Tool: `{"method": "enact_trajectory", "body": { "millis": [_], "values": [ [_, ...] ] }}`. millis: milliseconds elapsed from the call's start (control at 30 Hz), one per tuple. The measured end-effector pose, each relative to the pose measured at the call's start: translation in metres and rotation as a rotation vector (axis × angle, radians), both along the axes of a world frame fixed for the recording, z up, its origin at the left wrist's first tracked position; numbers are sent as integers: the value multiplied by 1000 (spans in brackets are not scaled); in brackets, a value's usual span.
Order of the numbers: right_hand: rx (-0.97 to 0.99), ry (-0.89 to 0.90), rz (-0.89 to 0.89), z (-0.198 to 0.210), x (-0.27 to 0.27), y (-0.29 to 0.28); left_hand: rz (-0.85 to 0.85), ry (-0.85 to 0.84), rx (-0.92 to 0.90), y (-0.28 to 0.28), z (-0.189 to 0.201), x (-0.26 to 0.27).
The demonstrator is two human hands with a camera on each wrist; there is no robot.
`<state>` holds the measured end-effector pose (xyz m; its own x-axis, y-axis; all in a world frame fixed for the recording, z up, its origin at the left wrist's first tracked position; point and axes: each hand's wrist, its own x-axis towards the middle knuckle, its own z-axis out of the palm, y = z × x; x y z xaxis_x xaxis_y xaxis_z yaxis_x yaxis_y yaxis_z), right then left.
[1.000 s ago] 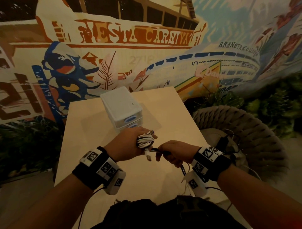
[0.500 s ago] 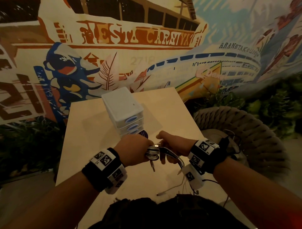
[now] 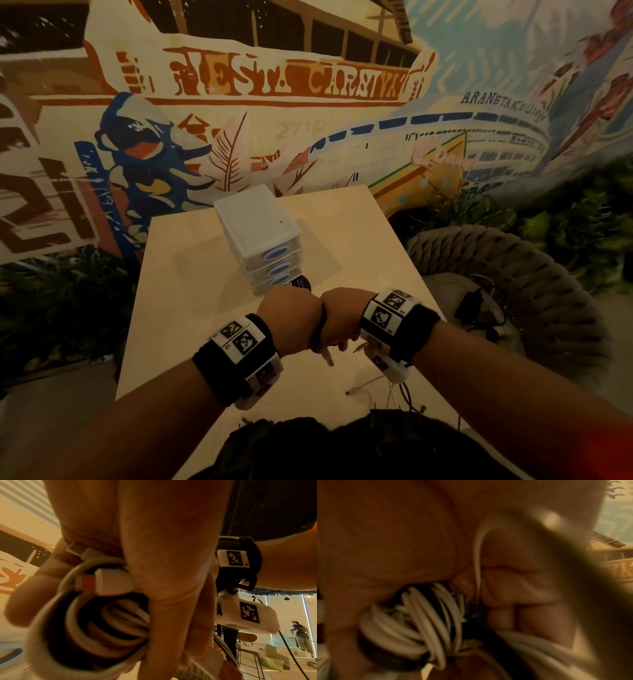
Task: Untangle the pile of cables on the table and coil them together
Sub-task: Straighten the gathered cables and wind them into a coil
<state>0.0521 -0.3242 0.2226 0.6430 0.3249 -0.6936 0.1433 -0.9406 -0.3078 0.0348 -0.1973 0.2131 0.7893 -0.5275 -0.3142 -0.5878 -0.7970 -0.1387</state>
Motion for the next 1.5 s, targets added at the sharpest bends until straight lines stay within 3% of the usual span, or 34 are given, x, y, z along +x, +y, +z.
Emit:
{"method": "enact_trajectory", "body": {
  "millis": [133, 300, 433, 533, 667, 833, 1033, 1167, 1300, 1400, 1500],
  "values": [
    [-48, -7, 16, -7, -5, 2, 69, -7, -52, 2, -4, -2],
    [145, 60, -36, -9, -2, -13, 119, -64, -98, 8, 4, -9],
    [166, 7, -40, -16, -5, -14, 111, -33, -40, 6, 11, -9],
    [252, -7, -42, -18, -4, -20, 108, -60, -97, 8, 11, -9],
    [403, 15, -125, -12, 1, -38, 126, -102, -402, 27, 8, -3],
    [726, 49, -374, 1, 4, -51, 373, 219, -891, 51, 9, 2],
    [929, 101, -311, 22, -5, -33, 98, 527, -1171, 33, 17, 2],
    [927, 168, -240, 30, -7, -28, 92, 757, -1374, 33, 34, 3],
    [937, 152, -203, 35, -11, -27, 84, 700, -1490, 31, 43, 0],
    [1048, 45, -180, 42, -11, -20, 70, 578, -1600, 26, 51, 2],
    [1174, 88, -166, 38, -5, -18, 81, 531, -1673, 29, 54, 4]
  ]
}}
